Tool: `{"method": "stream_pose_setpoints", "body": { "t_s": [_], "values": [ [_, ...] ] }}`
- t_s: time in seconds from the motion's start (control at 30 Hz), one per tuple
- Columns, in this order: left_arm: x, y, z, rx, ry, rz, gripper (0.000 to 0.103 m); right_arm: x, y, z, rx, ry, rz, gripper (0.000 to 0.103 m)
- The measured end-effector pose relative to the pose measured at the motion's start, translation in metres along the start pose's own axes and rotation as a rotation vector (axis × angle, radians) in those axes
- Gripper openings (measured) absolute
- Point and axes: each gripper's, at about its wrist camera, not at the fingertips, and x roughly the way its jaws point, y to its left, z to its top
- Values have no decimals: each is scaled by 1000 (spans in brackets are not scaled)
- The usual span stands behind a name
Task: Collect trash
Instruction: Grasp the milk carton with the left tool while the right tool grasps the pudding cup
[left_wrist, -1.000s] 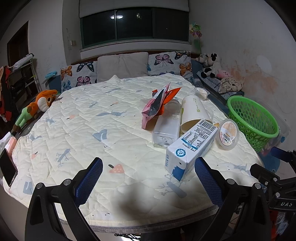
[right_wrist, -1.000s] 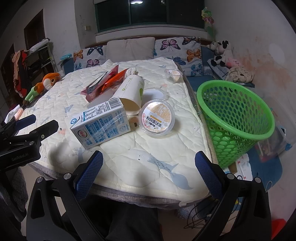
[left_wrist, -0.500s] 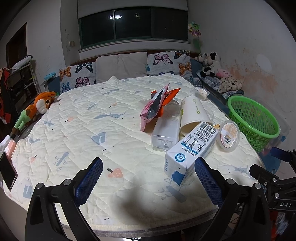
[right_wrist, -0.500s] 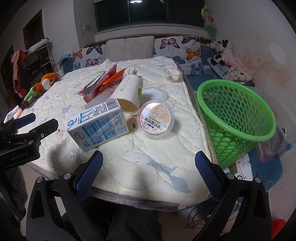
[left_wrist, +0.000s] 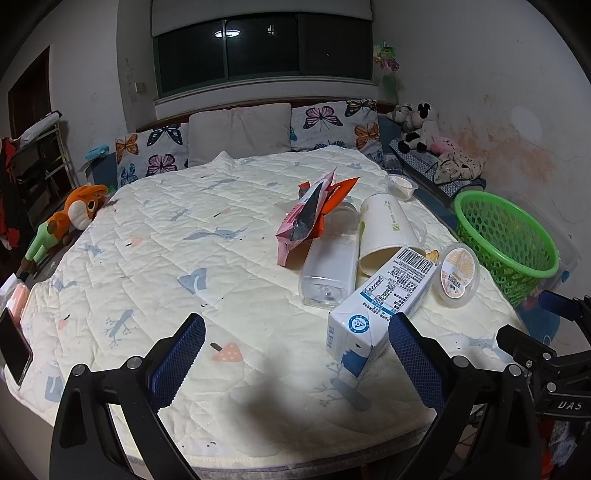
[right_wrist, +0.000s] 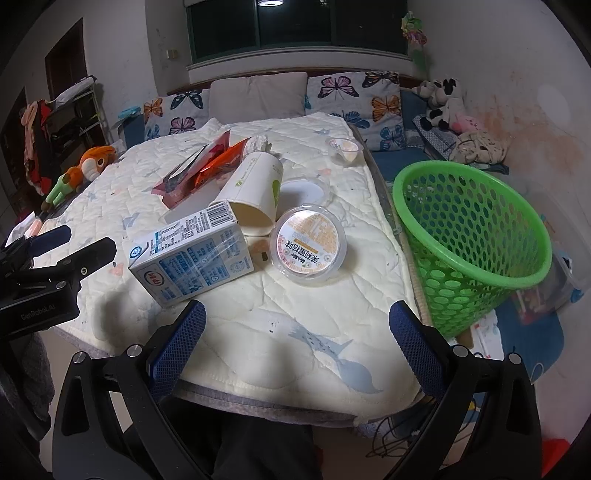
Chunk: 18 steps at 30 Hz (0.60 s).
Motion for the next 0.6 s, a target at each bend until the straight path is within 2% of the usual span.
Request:
{"method": "stream_pose_setpoints", "body": {
  "t_s": [0.47,0.6],
  "values": [
    [9,-7,11,50,3,-38,96,11,-13,9,12,15,-15,98],
    [13,-7,13,51,14,-69,96,16,-16,10,18,26,-14,98]
  ]
}}
